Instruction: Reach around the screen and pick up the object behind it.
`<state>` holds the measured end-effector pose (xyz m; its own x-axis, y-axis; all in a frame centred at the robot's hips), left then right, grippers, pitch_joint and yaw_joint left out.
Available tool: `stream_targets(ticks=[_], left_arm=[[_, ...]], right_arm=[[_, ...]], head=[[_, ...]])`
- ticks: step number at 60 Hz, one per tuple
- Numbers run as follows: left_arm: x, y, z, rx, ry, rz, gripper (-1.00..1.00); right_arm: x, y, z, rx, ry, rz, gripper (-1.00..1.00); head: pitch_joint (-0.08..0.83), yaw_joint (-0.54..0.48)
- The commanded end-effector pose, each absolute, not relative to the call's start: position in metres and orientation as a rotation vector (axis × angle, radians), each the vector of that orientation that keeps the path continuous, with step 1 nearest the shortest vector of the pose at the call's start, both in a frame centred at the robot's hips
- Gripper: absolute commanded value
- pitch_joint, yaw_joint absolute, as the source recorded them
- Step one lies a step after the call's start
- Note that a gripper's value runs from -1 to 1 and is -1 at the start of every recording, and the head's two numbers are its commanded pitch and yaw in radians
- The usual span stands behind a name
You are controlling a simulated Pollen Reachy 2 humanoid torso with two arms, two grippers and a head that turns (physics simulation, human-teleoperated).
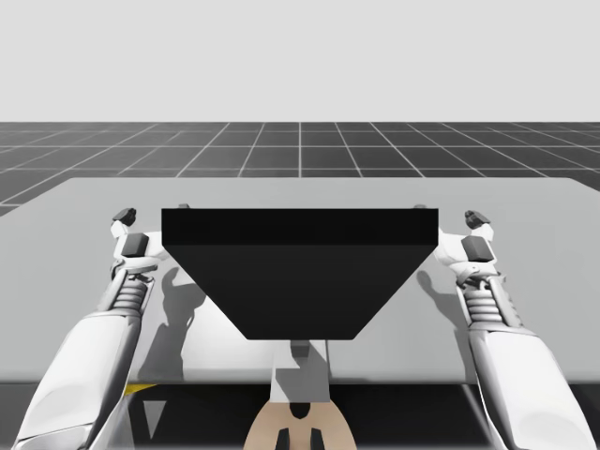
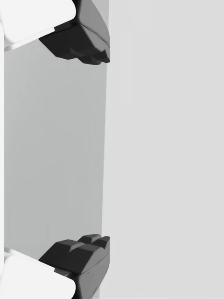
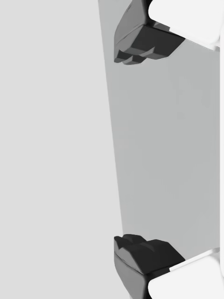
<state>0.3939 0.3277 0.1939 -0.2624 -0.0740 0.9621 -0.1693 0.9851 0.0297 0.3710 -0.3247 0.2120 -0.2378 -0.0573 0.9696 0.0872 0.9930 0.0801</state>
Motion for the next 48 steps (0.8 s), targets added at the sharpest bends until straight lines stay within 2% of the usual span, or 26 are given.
stream_targets(ticks=[1, 6, 9, 13, 17, 19, 24, 25, 28, 29, 32, 33, 37, 48], left_arm=[[0.394, 0.328, 0.194, 0.185, -1.838, 0.087, -1.00], [0.395, 0.328, 0.194, 0.189, -1.836, 0.085, -1.00], [0.395, 0.328, 0.193, 0.189, -1.823, 0.082, -1.00], [0.397, 0.329, 0.190, 0.178, -1.744, 0.065, -1.00], [0.398, 0.330, 0.188, 0.104, -1.694, 0.032, -1.00], [0.396, 0.328, 0.188, 0.004, -1.700, -0.054, -1.00], [0.390, 0.325, 0.189, -0.061, -1.692, -0.149, -1.00], [0.387, 0.322, 0.189, -0.109, -1.680, -0.195, -1.00], [0.384, 0.320, 0.190, -0.153, -1.682, -0.227, -1.00], [0.381, 0.317, 0.191, -0.215, -1.677, -0.279, -1.00], [0.376, 0.314, 0.191, -0.253, -1.679, -0.350, -1.00], [0.372, 0.311, 0.191, -0.286, -1.675, -0.408, -1.00], [0.362, 0.305, 0.192, -0.386, -1.670, -0.505, -1.00], [0.344, 0.292, 0.190, -0.536, -1.606, -0.714, -1.00]], right_arm=[[0.369, -0.321, 0.210, -0.083, -1.817, -0.150, -1.00], [0.368, -0.319, 0.211, 0.011, -1.795, -0.087, -1.00], [0.368, -0.318, 0.210, 0.006, -1.774, -0.073, -1.00], [0.369, -0.317, 0.207, 0.061, -1.706, -0.049, -1.00], [0.370, -0.317, 0.205, 0.074, -1.711, -0.013, -1.00], [0.368, -0.314, 0.206, 0.141, -1.711, 0.045, -1.00], [0.362, -0.308, 0.208, 0.245, -1.709, 0.136, -1.00], [0.361, -0.306, 0.208, 0.285, -1.710, 0.158, -1.00], [0.358, -0.303, 0.208, 0.321, -1.708, 0.186, -1.00], [0.356, -0.301, 0.208, 0.365, -1.713, 0.207, -1.00], [0.354, -0.299, 0.209, 0.401, -1.726, 0.243, -1.00], [0.351, -0.297, 0.209, 0.444, -1.741, 0.298, -1.00], [0.346, -0.294, 0.211, 0.505, -1.771, 0.374, -1.00], [0.332, -0.282, 0.209, 0.648, -1.742, 0.528, -1.00]], head=[[0.009, -0.01], [0.009, -0.01], [0.009, -0.01], [0.011, -0.02], [0.013, -0.02], [0.015, -0.01], [0.018, -0.01], [0.021, -0.01], [0.024, -0.01], [0.027, -0.01], [0.030, -0.01], [0.033, -0.01], [0.038, -0.01], [0.053, -0.01]])
